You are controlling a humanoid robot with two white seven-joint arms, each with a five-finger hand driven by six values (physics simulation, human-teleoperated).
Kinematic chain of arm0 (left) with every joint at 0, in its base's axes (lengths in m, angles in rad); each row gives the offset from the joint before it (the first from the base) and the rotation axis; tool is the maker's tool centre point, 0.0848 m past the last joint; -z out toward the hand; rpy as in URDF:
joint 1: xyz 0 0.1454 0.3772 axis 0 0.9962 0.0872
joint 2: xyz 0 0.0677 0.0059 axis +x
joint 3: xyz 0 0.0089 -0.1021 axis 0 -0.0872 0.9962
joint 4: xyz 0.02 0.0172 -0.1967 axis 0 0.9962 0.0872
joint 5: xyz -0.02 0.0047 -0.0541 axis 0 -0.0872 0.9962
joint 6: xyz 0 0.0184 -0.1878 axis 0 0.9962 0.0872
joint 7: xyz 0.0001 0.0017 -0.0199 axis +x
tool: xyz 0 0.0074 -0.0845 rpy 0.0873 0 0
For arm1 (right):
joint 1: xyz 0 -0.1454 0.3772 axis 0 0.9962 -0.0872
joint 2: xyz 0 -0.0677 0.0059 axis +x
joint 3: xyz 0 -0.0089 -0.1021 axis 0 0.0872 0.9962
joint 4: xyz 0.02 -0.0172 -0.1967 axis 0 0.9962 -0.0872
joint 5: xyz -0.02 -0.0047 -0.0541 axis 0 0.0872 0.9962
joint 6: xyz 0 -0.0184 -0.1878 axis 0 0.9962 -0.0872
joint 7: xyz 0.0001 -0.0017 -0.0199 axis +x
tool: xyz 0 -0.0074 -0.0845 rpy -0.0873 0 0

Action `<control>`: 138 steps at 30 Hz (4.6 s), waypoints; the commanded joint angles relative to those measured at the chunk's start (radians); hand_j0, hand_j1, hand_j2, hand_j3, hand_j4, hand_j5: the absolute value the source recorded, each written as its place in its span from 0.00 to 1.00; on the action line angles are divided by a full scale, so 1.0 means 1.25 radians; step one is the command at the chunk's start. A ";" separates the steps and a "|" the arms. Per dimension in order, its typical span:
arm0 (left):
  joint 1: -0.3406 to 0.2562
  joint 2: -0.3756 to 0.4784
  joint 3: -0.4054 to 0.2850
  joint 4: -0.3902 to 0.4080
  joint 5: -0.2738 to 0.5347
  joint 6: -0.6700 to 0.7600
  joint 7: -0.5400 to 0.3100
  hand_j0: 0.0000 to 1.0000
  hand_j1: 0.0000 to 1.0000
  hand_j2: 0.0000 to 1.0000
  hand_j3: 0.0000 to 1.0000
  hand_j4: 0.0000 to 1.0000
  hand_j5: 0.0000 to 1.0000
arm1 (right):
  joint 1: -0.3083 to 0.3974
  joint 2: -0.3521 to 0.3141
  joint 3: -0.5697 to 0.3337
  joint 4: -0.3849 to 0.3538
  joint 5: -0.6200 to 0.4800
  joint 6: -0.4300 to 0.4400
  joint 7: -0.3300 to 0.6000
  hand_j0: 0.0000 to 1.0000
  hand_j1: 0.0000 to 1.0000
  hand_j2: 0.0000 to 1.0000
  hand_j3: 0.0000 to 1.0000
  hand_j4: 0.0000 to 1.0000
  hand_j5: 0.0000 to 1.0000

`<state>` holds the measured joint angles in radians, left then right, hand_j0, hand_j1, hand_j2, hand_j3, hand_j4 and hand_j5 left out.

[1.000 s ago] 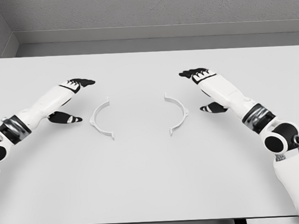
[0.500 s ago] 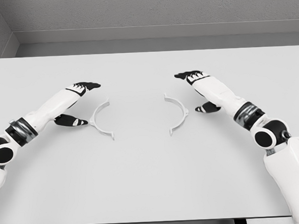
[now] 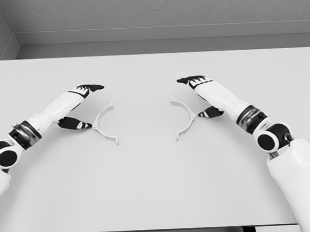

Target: Assemble PVC drainage pipe clamps

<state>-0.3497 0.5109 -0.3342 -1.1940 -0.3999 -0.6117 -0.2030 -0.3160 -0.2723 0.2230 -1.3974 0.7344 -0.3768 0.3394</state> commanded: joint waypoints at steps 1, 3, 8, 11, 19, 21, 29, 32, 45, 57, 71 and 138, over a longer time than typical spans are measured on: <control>0.000 -0.007 0.000 0.002 0.006 0.001 0.000 1.00 1.00 1.00 1.00 1.00 1.00 | 0.000 0.002 0.008 0.000 -0.002 0.002 0.000 1.00 1.00 1.00 1.00 1.00 1.00; 0.000 -0.007 0.000 0.003 0.006 0.001 0.000 1.00 1.00 1.00 1.00 1.00 1.00 | 0.000 0.002 0.011 0.000 -0.002 0.002 0.000 1.00 1.00 1.00 1.00 1.00 1.00; 0.000 -0.017 -0.003 0.002 0.006 0.001 0.000 1.00 1.00 1.00 1.00 1.00 1.00 | 0.000 0.010 0.012 -0.002 -0.001 0.002 0.000 1.00 1.00 1.00 1.00 1.00 1.00; 0.000 -0.023 -0.006 -0.001 0.006 0.001 0.000 1.00 1.00 1.00 1.00 1.00 1.00 | 0.000 0.013 0.012 -0.002 -0.001 0.002 0.000 1.00 1.00 1.00 1.00 1.00 1.00; 0.001 -0.045 -0.006 -0.006 0.003 0.001 0.000 1.00 1.00 1.00 1.00 1.00 1.00 | -0.001 0.023 0.013 -0.004 0.004 0.002 0.000 1.00 1.00 1.00 1.00 1.00 1.00; 0.002 -0.054 -0.006 -0.007 0.002 0.001 0.000 1.00 1.00 1.00 1.00 1.00 1.00 | -0.002 0.025 0.013 -0.002 0.004 0.002 0.000 1.00 1.00 1.00 1.00 1.00 1.00; 0.004 -0.057 -0.007 -0.008 0.001 0.001 0.000 1.00 1.00 1.00 1.00 1.00 1.00 | -0.006 0.037 0.031 0.000 0.008 0.002 0.000 1.00 1.00 1.00 1.00 1.00 1.00; 0.004 -0.057 -0.006 -0.008 0.001 0.001 0.000 1.00 1.00 1.00 1.00 1.00 1.00 | -0.012 0.037 0.039 0.001 0.008 0.003 0.000 1.00 1.00 1.00 1.00 1.00 1.00; -0.029 -0.057 -0.003 0.027 0.002 0.001 0.000 1.00 1.00 1.00 1.00 1.00 1.00 | -0.028 0.058 0.057 0.018 0.010 0.004 0.001 1.00 1.00 1.00 1.00 1.00 1.00; -0.029 -0.086 -0.006 0.029 0.000 0.001 0.000 1.00 1.00 1.00 1.00 1.00 1.00 | -0.047 0.071 0.077 0.036 0.019 0.025 -0.002 1.00 1.00 1.00 1.00 1.00 1.00; -0.027 -0.108 -0.005 0.025 -0.022 0.001 0.000 1.00 1.00 1.00 1.00 1.00 1.00 | -0.059 0.093 0.088 0.040 0.030 0.027 0.000 1.00 1.00 1.00 1.00 1.00 1.00; -0.096 -0.184 0.002 0.117 -0.042 0.001 0.000 1.00 1.00 1.00 1.00 1.00 1.00 | 0.195 -0.047 -0.412 -0.254 -0.105 -0.187 0.175 1.00 1.00 1.00 1.00 1.00 1.00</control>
<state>-0.4694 0.2811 -0.3344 -1.0474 -0.4599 -0.6117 -0.2030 -0.0721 -0.3309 -0.2911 -1.7145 0.6101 -0.6136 0.5589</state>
